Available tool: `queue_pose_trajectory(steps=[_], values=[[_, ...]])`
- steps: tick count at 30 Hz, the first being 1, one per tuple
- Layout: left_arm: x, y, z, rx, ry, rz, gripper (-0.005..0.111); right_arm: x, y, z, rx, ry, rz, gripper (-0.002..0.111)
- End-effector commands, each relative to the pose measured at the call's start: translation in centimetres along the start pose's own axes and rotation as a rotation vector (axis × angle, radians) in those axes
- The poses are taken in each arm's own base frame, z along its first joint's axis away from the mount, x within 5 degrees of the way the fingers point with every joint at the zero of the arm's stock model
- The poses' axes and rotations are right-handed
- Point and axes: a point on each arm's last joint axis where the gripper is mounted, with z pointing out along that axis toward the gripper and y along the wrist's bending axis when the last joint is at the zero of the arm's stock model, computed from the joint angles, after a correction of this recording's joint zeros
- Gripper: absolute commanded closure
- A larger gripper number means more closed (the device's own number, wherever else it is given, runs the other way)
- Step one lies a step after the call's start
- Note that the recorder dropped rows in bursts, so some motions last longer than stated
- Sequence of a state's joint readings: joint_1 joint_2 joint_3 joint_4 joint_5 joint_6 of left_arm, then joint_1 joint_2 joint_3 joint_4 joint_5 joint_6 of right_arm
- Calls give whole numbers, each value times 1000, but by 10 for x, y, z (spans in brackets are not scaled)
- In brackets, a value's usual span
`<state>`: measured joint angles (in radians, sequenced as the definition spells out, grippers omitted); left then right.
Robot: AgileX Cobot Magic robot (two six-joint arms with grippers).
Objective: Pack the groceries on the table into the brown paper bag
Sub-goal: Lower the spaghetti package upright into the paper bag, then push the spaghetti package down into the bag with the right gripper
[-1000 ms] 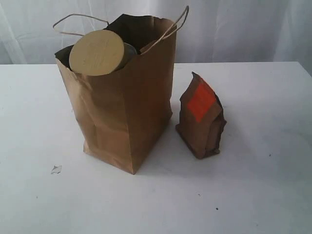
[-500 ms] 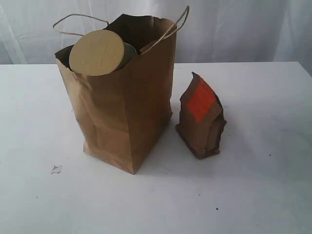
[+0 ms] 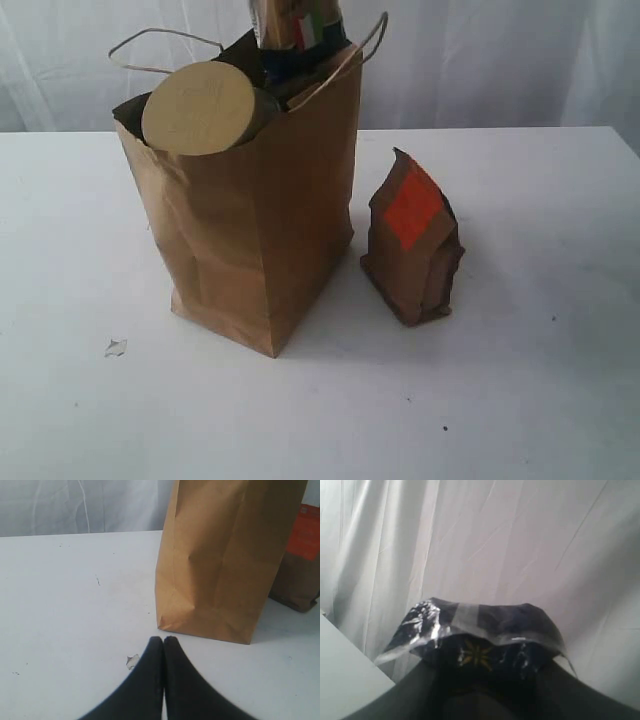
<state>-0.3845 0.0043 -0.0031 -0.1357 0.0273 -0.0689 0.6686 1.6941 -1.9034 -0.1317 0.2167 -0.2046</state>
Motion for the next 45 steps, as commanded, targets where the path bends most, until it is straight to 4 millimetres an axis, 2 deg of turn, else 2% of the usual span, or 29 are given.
queue_pose_trajectory(steps=[1,12,21,26,30,36,45], values=[[1,0,0,-1,-1,-2,107,-14,-3,0,28,-128,-3,108],[1,0,0,-1,-1,-2,107,17,8,24,-2,-30,10,108],[1,0,0,-1,-1,-2,107,40,12,28,-36,140,9,108],[1,0,0,-1,-1,-2,107,58,15,35,-40,199,75,108],[1,0,0,-1,-1,-2,107,63,17,39,-40,192,78,108],[1,0,0,-1,-1,-2,107,56,16,42,-24,93,85,108],[1,0,0,-1,-1,-2,107,85,25,46,-48,241,146,108]])
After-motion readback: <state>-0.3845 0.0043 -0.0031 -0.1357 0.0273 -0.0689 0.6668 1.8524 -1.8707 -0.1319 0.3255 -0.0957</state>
